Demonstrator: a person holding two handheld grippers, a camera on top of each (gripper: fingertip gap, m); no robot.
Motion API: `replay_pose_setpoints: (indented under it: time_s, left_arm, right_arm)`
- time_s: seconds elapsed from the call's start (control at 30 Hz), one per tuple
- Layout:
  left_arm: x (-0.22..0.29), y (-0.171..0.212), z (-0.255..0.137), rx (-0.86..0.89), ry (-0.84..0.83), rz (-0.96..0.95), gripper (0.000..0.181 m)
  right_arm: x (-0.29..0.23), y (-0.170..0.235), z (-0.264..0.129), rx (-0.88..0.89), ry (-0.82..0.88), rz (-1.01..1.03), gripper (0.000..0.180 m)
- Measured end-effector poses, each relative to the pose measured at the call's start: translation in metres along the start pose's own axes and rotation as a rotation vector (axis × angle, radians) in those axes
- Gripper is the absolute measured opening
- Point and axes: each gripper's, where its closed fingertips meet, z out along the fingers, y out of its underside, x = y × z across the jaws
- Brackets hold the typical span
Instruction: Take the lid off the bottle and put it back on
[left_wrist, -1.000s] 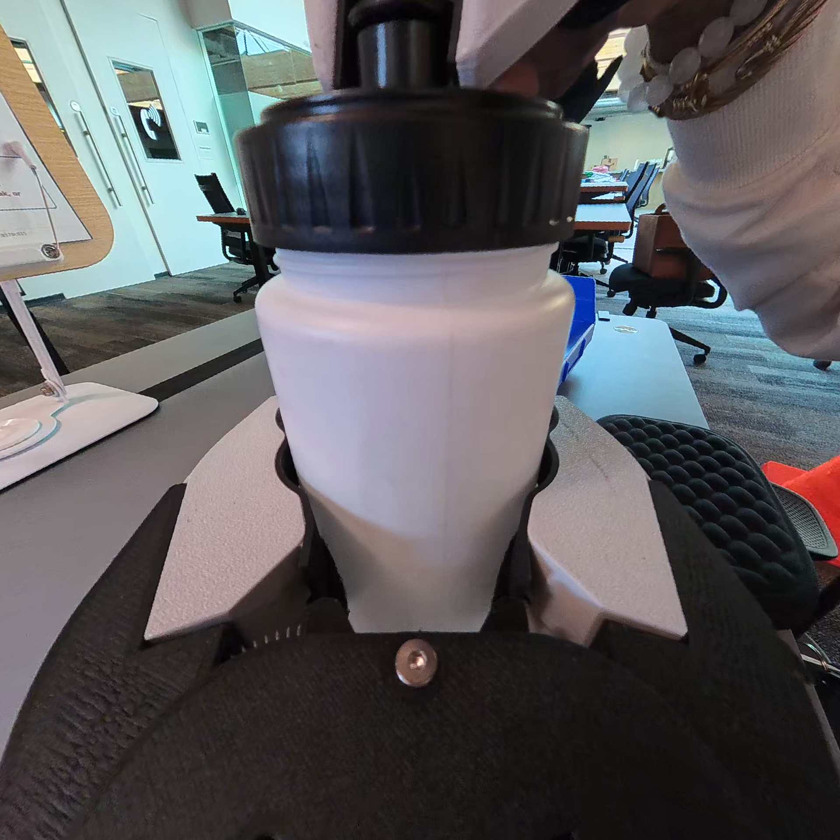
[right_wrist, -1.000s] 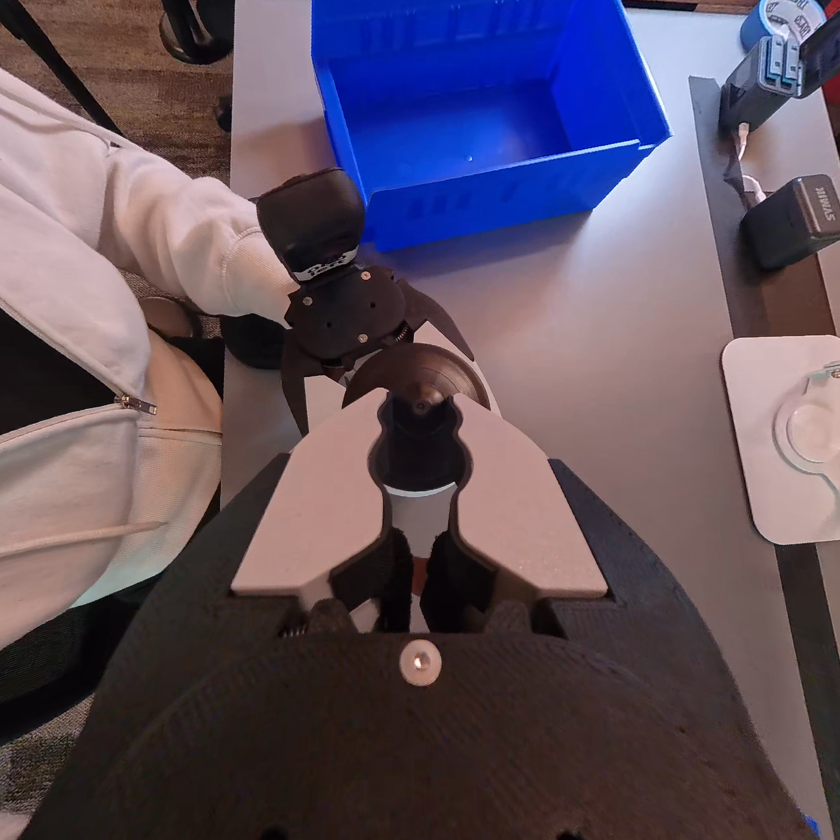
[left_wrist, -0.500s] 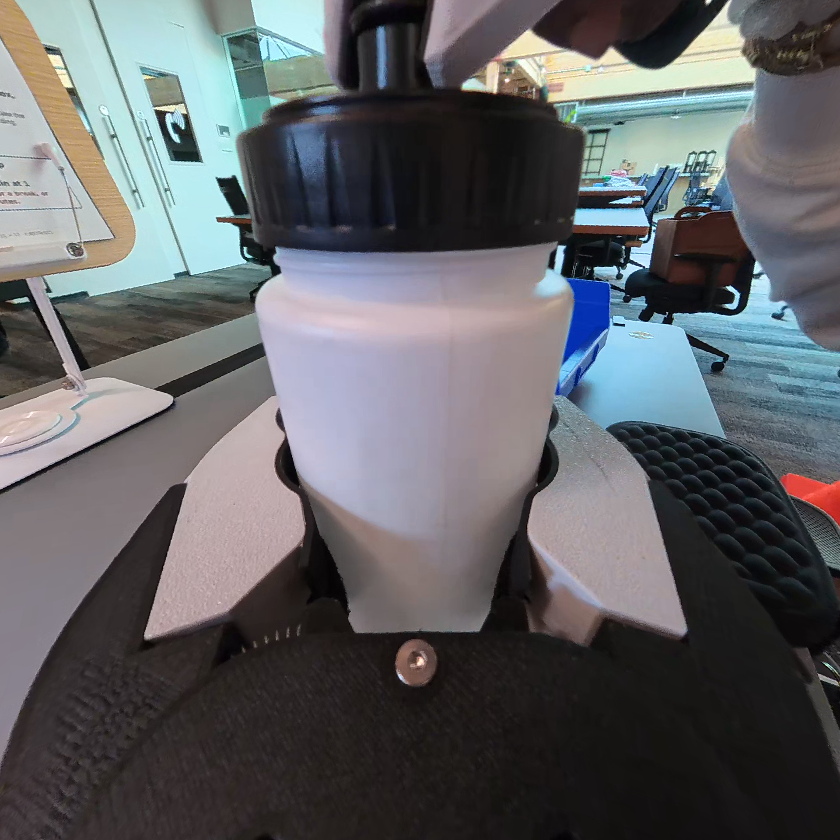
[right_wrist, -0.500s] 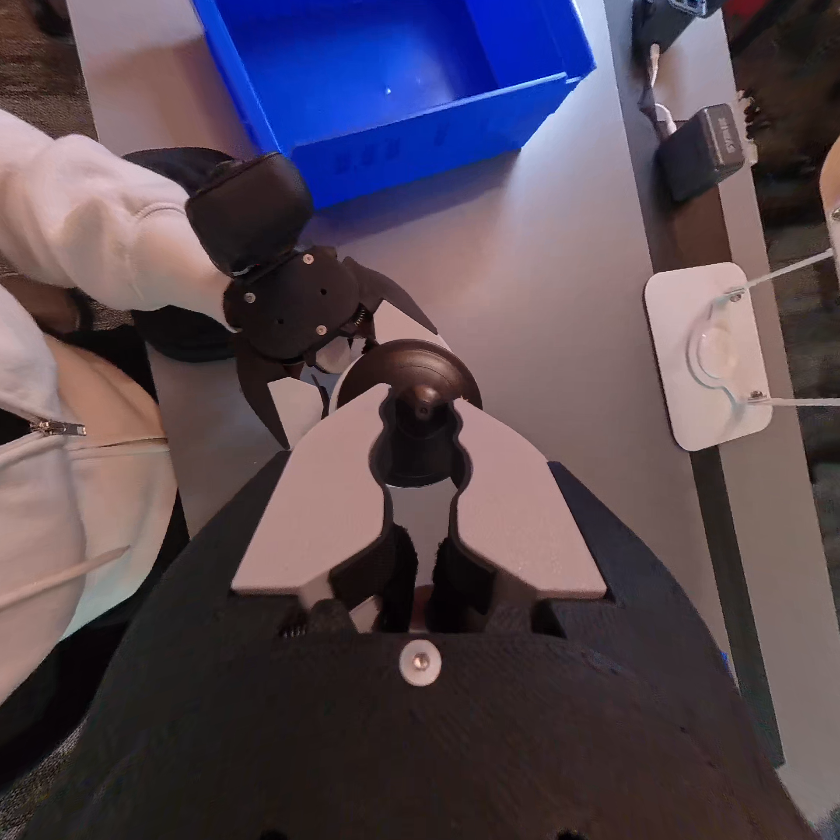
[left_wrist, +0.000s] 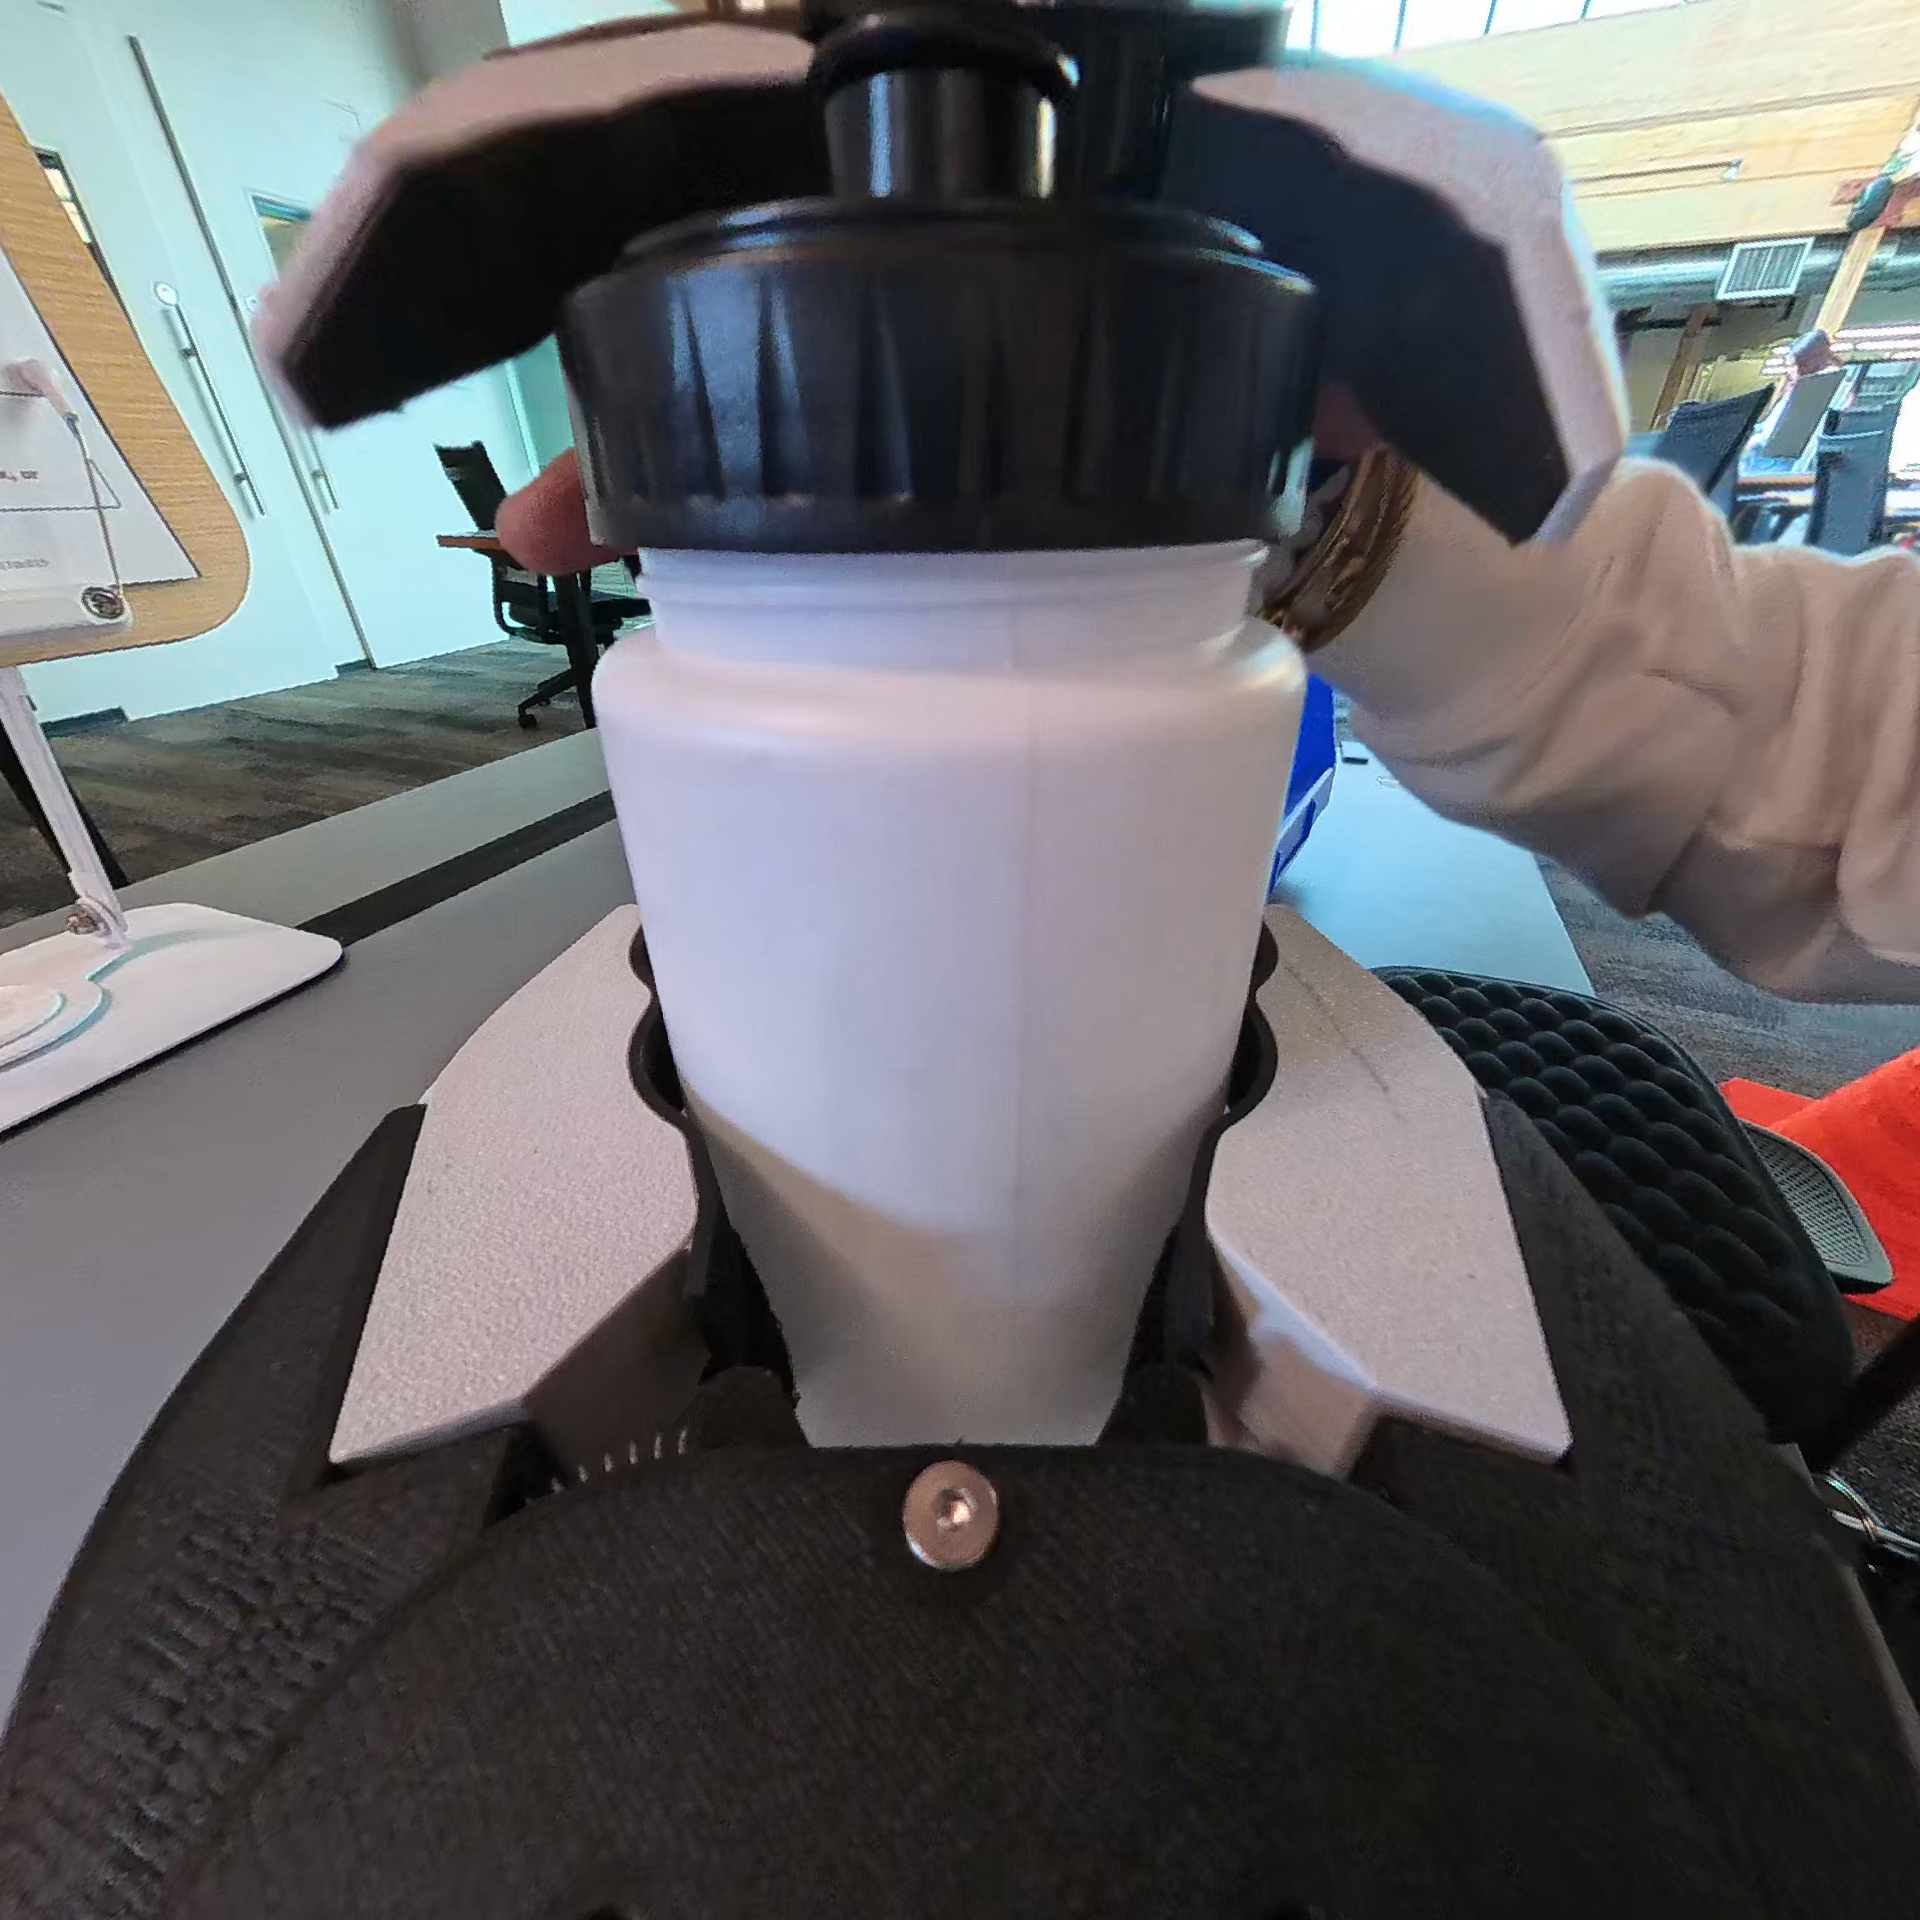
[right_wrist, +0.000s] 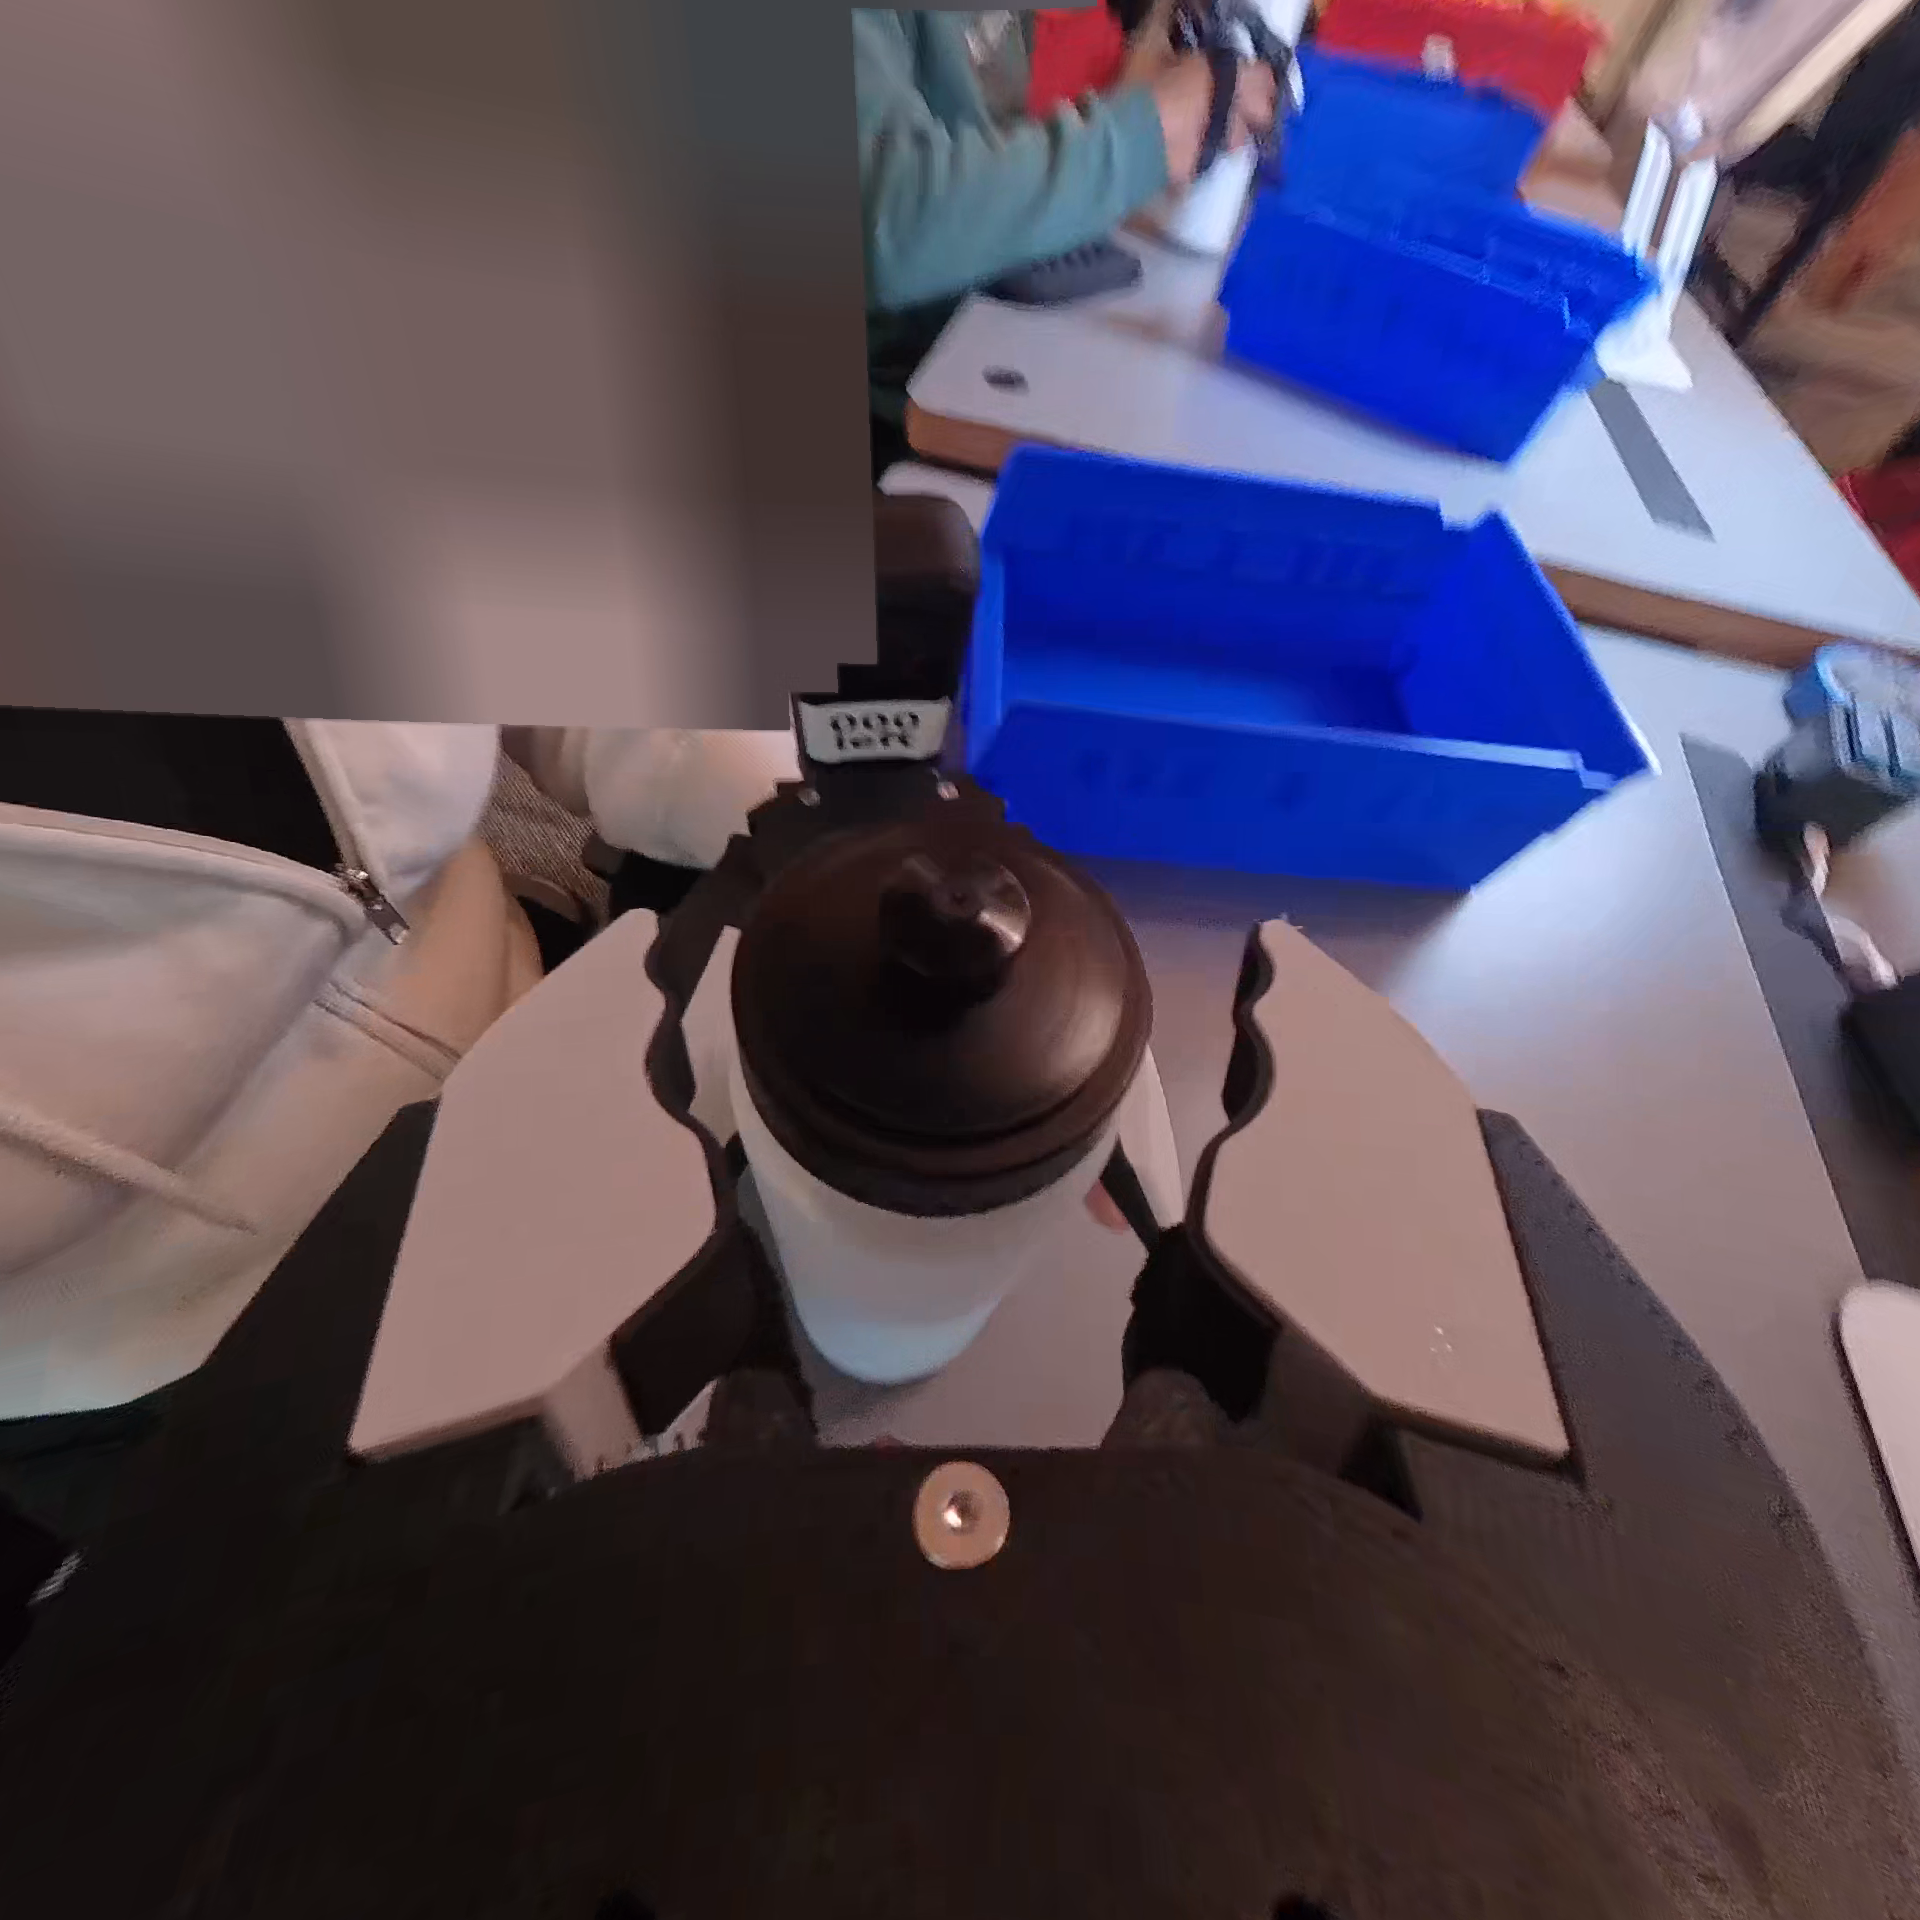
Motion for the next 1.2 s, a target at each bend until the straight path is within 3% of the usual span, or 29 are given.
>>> replay_pose_setpoints:
  time_s: [0.1, 0.23, 0.43, 0.5, 0.57, 0.63, 0.8, 0.9, 0.97, 1.1, 1.2]
  left_arm:
    - [0.0, 0.0, 0.0, 0.004, 0.002, -0.001, 0.103]
    - [0.002, 0.0, 0.0, 0.005, -0.006, 0.006, 0.103]
    - [0.003, 0.0, 0.001, 0.002, -0.037, 0.015, 0.103]
    - [0.005, 0.0, 0.002, 0.0, -0.03, 0.026, 0.103]
    - [0.004, 0.0, 0.002, 0.002, -0.035, 0.009, 0.103]
    - [0.004, 0.0, 0.001, 0.003, -0.025, 0.003, 0.103]
    - [0.009, -0.001, 0.001, 0.019, 0.016, 0.002, 0.103]
    - [0.01, -0.001, 0.001, 0.025, 0.027, 0.003, 0.103]
    - [0.01, -0.001, 0.001, 0.027, 0.029, 0.0, 0.103]
    - [0.012, -0.001, 0.001, 0.033, 0.015, 0.019, 0.103]
    - [0.012, -0.001, 0.001, 0.032, -0.001, 0.018, 0.103]
  right_arm:
    - [-0.005, -0.003, 0.005, 0.073, -0.055, -0.013, 0.079]
    - [-0.004, -0.002, 0.005, 0.082, 0.031, 0.024, 0.079]
    - [0.01, 0.009, 0.0, -0.115, 0.573, 0.241, 0.079]
    - [0.008, 0.014, -0.003, -0.215, 0.682, 0.213, 0.082]
    - [0.003, 0.012, 0.004, -0.205, 0.613, 0.116, 0.116]
    - [-0.001, 0.001, 0.008, -0.076, 0.478, 0.081, 0.135]
    - [-0.007, -0.008, 0.001, 0.18, 0.096, 0.158, 0.117]
    - [-0.003, -0.001, 0.004, 0.226, 0.03, 0.161, 0.109]
    - [-0.009, -0.005, 0.005, 0.266, 0.002, 0.141, 0.089]
    - [-0.009, -0.006, 0.003, 0.283, 0.138, 0.139, 0.083]
    - [-0.003, -0.001, 0.001, 0.231, 0.368, 0.226, 0.083]
